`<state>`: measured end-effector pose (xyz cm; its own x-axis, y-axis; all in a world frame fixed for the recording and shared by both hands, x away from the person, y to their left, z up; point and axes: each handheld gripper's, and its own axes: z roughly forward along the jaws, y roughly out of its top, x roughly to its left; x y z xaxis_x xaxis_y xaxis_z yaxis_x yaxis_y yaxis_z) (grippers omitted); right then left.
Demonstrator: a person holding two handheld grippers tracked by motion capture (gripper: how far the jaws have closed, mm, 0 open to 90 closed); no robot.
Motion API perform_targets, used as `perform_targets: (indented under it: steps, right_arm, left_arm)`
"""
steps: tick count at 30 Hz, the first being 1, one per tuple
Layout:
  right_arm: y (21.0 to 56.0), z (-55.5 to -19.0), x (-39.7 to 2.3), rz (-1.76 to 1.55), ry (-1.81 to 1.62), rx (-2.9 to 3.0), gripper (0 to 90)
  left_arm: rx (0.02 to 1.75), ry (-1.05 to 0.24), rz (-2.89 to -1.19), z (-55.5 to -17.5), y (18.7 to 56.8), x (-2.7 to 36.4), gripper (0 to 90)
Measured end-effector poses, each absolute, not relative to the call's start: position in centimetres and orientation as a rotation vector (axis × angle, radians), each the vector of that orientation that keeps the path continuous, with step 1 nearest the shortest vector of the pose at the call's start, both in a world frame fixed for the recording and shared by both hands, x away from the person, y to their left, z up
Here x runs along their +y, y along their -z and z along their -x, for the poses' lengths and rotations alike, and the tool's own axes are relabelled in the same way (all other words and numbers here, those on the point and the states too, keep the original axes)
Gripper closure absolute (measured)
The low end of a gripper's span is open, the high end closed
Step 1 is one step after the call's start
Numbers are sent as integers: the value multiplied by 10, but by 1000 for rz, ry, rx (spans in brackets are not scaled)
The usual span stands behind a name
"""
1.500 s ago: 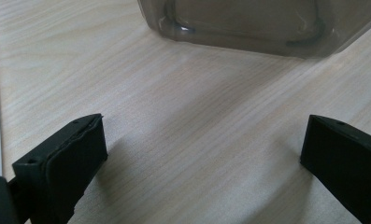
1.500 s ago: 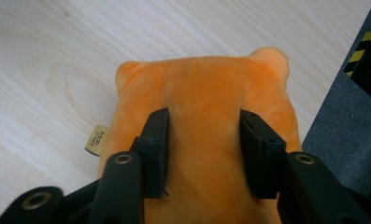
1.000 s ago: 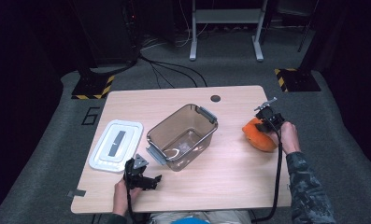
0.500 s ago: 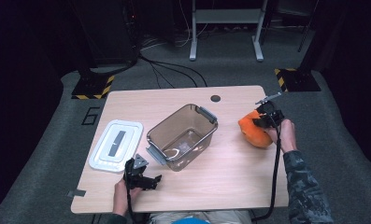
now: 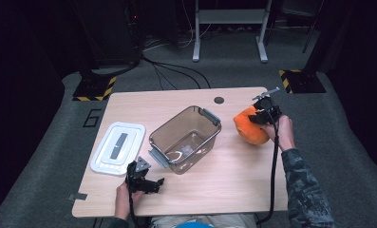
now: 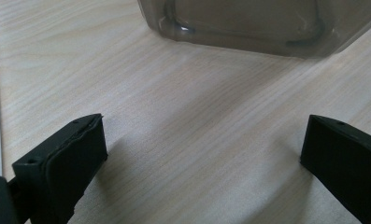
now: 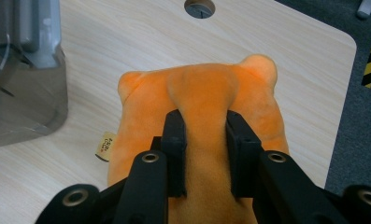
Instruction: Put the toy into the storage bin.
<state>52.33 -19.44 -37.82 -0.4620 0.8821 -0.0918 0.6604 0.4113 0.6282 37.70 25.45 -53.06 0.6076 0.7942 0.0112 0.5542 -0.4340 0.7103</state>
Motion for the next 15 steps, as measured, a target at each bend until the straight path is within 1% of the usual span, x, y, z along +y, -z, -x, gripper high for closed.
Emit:
perform_targets:
  steps: [15]
  right_arm:
    - [358, -527, -181, -1292, -775, 2268, 721]
  left_arm:
    - [1064, -454, -2145, -377, 531, 254, 2]
